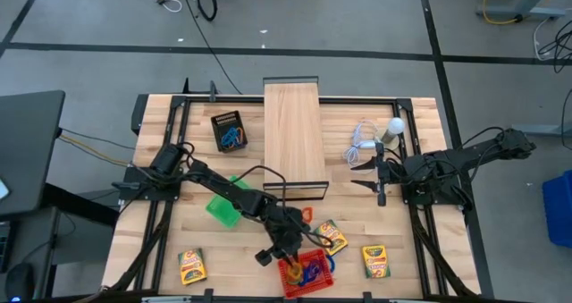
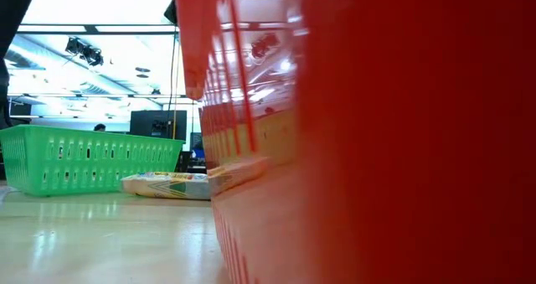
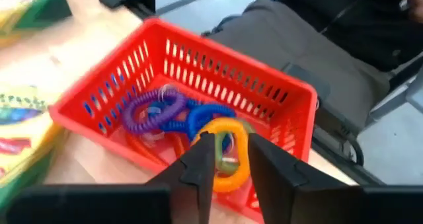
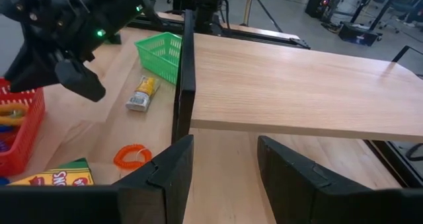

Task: Pick & Place Office Desk Supplies
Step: Put the yellow spring keychain into the red basket, then put the blue spring keychain into the red basket

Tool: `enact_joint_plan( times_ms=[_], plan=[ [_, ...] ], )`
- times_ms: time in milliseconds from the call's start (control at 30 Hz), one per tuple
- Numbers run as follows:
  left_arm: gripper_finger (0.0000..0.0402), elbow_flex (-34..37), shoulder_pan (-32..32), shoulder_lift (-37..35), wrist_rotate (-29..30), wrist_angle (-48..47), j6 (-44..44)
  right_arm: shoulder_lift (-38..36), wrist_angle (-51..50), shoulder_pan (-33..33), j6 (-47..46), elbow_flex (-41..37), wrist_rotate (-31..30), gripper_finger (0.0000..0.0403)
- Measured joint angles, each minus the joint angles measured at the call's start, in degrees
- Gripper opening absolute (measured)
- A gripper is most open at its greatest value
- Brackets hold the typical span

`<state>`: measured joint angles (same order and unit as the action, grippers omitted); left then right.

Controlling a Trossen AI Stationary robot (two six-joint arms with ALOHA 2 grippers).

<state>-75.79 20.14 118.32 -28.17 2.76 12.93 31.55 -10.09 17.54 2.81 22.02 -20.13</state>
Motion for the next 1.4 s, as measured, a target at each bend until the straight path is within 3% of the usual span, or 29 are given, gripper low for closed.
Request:
enact_joint_plan(
  times_ms=[267, 700, 1067, 1400],
  plan=[
    [0.0129, 0.0, -0.72, -0.03, -0.66, -2.96, 0.06, 1.69, 0.55, 0.02, -0.6, 0.0, 2.81, 0.0176],
    [0.013, -0.02, -0.63, -0.37, 3.31, -7.68, 0.48, 14.06, 6.95, 0.04, -1.99, -0.02, 5.6, 0.0176],
    [0.013, -0.23, -0.7, -1.57, 7.25, -14.68, 0.8, 14.58, 8.7, 3.31, -2.21, -0.02, 6.97, 0.0176],
    [0.013, -0.35, -0.3, -8.4, 13.39, -17.74, 2.95, 14.58, 9.11, 5.85, -2.85, -0.02, 4.06, 0.0176]
  ],
)
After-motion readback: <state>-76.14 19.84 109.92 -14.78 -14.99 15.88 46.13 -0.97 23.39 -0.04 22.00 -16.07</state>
